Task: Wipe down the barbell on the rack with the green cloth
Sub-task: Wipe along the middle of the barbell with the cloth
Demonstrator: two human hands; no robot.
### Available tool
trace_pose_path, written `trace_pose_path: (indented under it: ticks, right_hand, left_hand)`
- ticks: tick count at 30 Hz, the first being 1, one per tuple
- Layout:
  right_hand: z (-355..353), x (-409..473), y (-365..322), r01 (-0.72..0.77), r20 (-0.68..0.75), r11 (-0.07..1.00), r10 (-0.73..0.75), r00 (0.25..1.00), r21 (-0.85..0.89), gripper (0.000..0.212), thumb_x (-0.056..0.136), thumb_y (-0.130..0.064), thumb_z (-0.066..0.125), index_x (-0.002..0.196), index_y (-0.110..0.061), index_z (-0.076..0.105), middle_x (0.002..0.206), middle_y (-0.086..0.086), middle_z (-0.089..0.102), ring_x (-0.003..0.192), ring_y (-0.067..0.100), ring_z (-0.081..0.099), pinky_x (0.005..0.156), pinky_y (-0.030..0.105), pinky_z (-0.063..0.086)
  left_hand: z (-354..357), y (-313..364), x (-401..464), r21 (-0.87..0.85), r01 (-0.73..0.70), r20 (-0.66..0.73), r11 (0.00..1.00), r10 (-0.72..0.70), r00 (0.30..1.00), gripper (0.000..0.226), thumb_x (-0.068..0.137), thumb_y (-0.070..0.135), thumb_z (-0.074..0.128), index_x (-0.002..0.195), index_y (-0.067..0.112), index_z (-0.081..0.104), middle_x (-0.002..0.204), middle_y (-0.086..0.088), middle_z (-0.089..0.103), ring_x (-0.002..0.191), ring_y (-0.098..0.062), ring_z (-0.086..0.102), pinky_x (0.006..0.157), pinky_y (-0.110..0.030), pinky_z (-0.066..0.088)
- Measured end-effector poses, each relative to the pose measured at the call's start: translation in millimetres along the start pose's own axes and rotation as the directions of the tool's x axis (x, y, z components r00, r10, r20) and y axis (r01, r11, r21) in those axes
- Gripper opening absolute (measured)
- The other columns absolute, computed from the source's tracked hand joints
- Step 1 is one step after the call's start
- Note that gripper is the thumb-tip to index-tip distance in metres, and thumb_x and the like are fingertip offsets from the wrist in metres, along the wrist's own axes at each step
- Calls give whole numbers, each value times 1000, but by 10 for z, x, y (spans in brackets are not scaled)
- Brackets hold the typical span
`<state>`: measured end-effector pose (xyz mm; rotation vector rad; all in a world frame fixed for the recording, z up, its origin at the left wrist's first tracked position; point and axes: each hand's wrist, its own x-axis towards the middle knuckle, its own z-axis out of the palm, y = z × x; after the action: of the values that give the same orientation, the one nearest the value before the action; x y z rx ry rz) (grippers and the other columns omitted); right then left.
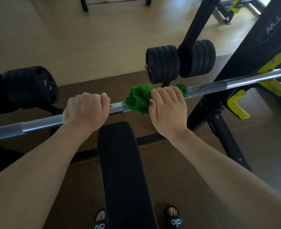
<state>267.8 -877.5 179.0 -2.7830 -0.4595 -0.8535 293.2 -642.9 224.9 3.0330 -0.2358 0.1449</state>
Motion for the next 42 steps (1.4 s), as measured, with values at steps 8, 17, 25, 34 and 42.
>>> trace_pose_path:
  ticks: [8,17,25,34,42]
  right_hand:
    - [-113,689,37,-40,470,986,112,875,-161,57,105,-35,26,57,-16,48,51,-1,49,45,20,46,52,32,34]
    - [-391,1333,73,-311,991,947,108,84,-77,35,108,-24,28,74,-21,29,74,-2,31,61,13,27,65,29,29]
    - [-116,382,-55,-143,234,980,172,957,-137,49,107,-32,19,78,-16,54,68,-1,59,57,21,46,67,38,37]
    - [67,165,-24,-106,-68,994,104,992,-27,41,106,-25,32,83,-12,64,75,4,63,69,26,56,72,38,44]
    - [1,971,363,-36,836,999,46,546,-32,39,107,-30,31,91,-5,57,95,8,59,88,31,58,80,41,46]
  left_hand:
    - [22,38,-6,32,1,-3,999,-1,1000,64,103,36,22,53,13,54,43,-4,48,34,-21,43,42,-28,37]
    - [39,25,0,91,-25,-17,995,27,999,62,106,35,26,53,13,50,43,-4,46,32,-18,37,40,-23,25]
    - [9,51,-17,39,9,-31,999,-8,999,62,105,33,28,52,10,51,44,-6,46,36,-22,43,42,-28,33]
    - [9,52,-37,52,11,-42,999,-9,999,61,104,33,27,51,13,49,42,-3,44,34,-19,39,42,-26,25]
    - [23,78,-36,103,27,-30,994,-24,999,65,105,36,23,52,11,52,44,-5,45,36,-22,42,45,-28,28]
